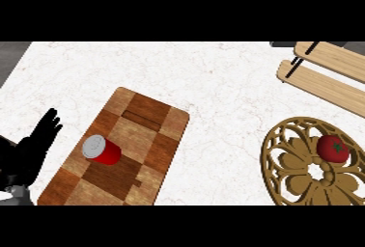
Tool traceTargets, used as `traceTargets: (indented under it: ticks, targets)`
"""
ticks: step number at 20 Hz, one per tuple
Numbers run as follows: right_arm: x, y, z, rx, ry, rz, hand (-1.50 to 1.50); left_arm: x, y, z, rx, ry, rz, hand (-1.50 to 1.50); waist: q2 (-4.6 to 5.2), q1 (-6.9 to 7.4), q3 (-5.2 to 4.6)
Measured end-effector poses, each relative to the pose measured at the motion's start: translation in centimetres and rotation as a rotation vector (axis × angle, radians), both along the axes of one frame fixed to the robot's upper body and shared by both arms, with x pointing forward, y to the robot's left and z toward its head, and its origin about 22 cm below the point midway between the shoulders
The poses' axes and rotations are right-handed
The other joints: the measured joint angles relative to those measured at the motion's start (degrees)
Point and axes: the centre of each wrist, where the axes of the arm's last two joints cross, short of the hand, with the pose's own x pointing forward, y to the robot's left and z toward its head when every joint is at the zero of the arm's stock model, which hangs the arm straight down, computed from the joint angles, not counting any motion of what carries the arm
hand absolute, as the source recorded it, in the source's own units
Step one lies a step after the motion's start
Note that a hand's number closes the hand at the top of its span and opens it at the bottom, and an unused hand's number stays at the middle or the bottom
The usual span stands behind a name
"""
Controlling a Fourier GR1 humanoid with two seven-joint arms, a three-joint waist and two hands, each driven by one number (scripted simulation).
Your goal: Pick the bell pepper from the placemat and place it in the tiered shelf
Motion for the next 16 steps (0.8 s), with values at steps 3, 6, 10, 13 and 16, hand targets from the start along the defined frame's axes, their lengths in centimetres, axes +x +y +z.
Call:
traceTargets:
  ticks: [3,6,10,13,16]
  targets:
    - [0.7,-1.1,-1.0,0.013,0.008,-0.035,-1.5,0.5,0.0,-0.3,0.003,-0.002,0.008,0.0,0.03,-0.16,0.01]
    - [1.3,-2.0,-2.0,-0.021,0.047,-0.036,-1.5,0.3,0.0,-0.3,0.004,-0.005,-0.001,0.0,0.03,-0.05,0.01]
    - [1.8,-3.0,-3.1,-0.015,0.027,-0.011,-1.5,0.7,0.2,-0.2,0.007,-0.006,0.011,0.0,-0.03,-0.15,-0.01]
    - [1.7,-3.6,-3.2,0.015,-0.017,0.01,-1.5,0.3,-0.2,0.0,0.004,-0.006,0.007,0.0,-0.11,-0.15,0.0]
    - [1.7,-3.8,-2.3,0.076,-0.067,0.023,-1.5,0.2,-0.1,-0.1,0.002,-0.005,0.006,0.0,-0.12,-0.25,0.0]
